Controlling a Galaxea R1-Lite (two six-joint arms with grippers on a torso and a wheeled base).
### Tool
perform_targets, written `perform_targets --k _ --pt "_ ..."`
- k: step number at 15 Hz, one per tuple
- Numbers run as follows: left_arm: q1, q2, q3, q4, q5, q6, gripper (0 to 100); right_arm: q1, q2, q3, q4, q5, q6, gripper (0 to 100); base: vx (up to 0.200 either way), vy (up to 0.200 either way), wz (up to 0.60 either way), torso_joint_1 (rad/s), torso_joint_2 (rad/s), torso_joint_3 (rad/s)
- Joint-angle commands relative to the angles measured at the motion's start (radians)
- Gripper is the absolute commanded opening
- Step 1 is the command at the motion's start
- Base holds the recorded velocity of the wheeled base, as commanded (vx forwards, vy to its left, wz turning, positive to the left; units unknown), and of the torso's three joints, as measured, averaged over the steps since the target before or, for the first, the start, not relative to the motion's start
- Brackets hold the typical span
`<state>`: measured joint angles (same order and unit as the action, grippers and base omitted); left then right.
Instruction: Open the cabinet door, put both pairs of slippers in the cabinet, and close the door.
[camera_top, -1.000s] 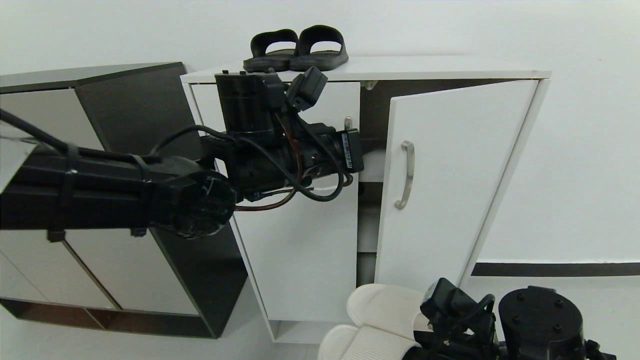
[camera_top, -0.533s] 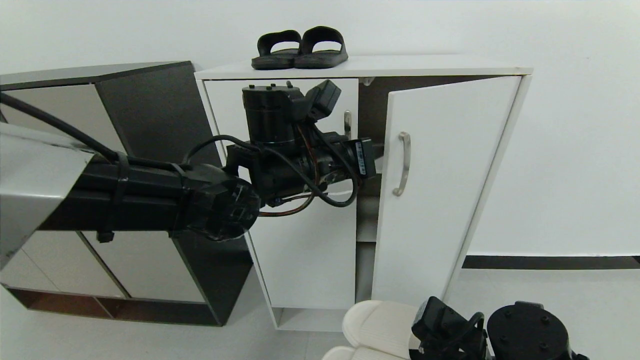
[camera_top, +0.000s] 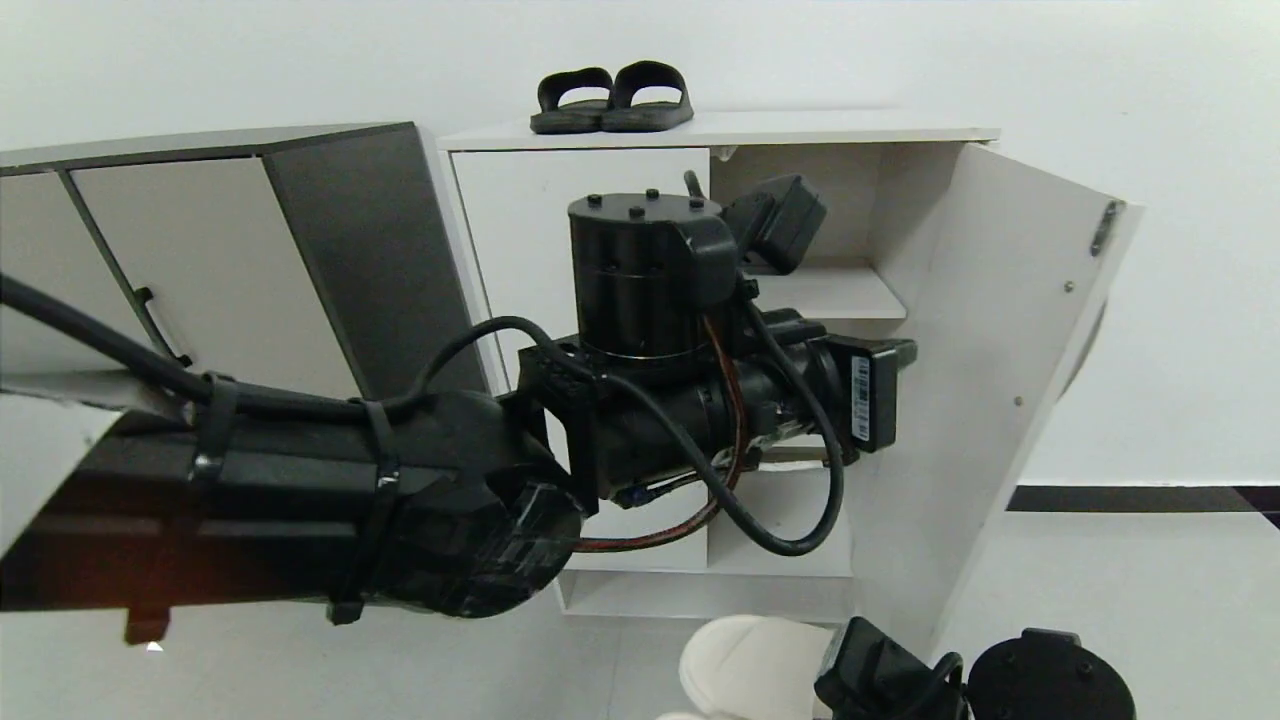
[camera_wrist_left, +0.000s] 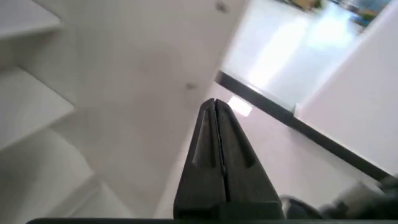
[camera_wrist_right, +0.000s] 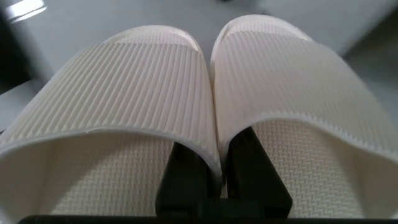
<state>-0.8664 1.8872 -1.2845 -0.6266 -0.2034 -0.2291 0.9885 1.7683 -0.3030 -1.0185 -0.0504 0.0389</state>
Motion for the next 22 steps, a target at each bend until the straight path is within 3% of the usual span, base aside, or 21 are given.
perform_targets --k 1,3,4,5,6,7,8,9,10,11,12,13,14,16,18,21,22 --pt "0.023 -0.140 0.113 -0.021 0.165 0.034 0 -0.060 0.031 -0.073 -0.002 -0.146 0.022 0 0.000 0.000 0.00 0.000 0.00 0.000" --pt "0.044 -0.341 0.294 -0.008 0.351 0.086 0 -0.090 0.085 -0.120 -0.002 -0.302 0.130 0 0.000 0.000 0.00 0.000 0.00 0.000" --pt "0.063 -0.462 0.407 0.013 0.464 0.137 0 -0.116 0.111 -0.169 0.000 -0.384 0.160 0 0.000 0.000 0.00 0.000 0.00 0.000" --pt "0.132 -0.594 0.510 0.071 0.565 0.203 0 -0.139 0.145 -0.209 -0.002 -0.457 0.162 0 0.000 0.000 0.00 0.000 0.00 0.000" --pt "0.265 -0.751 0.596 0.165 0.592 0.278 0 -0.156 0.165 -0.255 -0.002 -0.520 0.162 0 0.000 0.000 0.00 0.000 0.00 0.000" --pt "0.377 -0.867 0.628 0.254 0.593 0.298 0 -0.169 0.175 -0.275 0.001 -0.543 0.164 0 0.000 0.000 0.00 0.000 0.00 0.000" --pt "0.477 -1.010 0.659 0.369 0.611 0.254 0 -0.192 0.188 -0.283 0.000 -0.549 0.162 0 0.000 0.000 0.00 0.000 0.00 0.000" --pt "0.557 -1.131 0.703 0.436 0.662 0.231 0 -0.202 0.189 -0.288 0.001 -0.549 0.160 0 0.000 0.000 0.00 0.000 0.00 0.000" --pt "0.721 -1.292 0.815 0.496 0.688 0.223 0 -0.206 0.197 -0.289 0.001 -0.549 0.160 0 0.000 0.000 0.00 0.000 0.00 0.000" --pt "0.826 -1.401 0.922 0.499 0.688 0.223 0 -0.205 0.204 -0.286 0.001 -0.551 0.159 0 0.000 0.000 0.00 0.000 0.00 0.000" --pt "0.892 -1.510 1.027 0.499 0.676 0.225 0 -0.203 0.206 -0.286 0.000 -0.551 0.157 0 0.000 0.000 0.00 0.000 0.00 0.000" --pt "0.909 -1.565 1.079 0.501 0.657 0.226 0 -0.203 0.206 -0.285 0.000 -0.551 0.157 0 0.000 0.000 0.00 0.000 0.00 0.000" --pt "0.915 -1.669 1.176 0.502 0.602 0.234 0 -0.203 0.206 -0.283 0.000 -0.551 0.157 0 0.000 0.000 0.00 0.000 0.00 0.000" --pt "0.903 -1.789 1.272 0.513 0.487 0.269 0 -0.203 0.207 -0.278 0.000 -0.551 0.159 0 0.000 0.000 0.00 0.000 0.00 0.000" --pt "0.865 -1.887 1.275 0.608 0.312 0.291 0 -0.203 0.207 -0.278 0.000 -0.551 0.159 0 0.000 0.000 0.00 0.000 0.00 0.000" --pt "0.865 -1.887 1.283 0.579 0.229 0.280 0 -0.192 0.211 -0.278 -0.002 -0.548 0.159 0 0.000 0.000 0.00 0.000 0.00 0.000" --pt "0.865 -1.884 1.284 0.619 0.160 0.225 0 -0.185 0.209 -0.278 -0.002 -0.542 0.159 0 0.000 0.000 0.00 0.000 0.00 0.000"
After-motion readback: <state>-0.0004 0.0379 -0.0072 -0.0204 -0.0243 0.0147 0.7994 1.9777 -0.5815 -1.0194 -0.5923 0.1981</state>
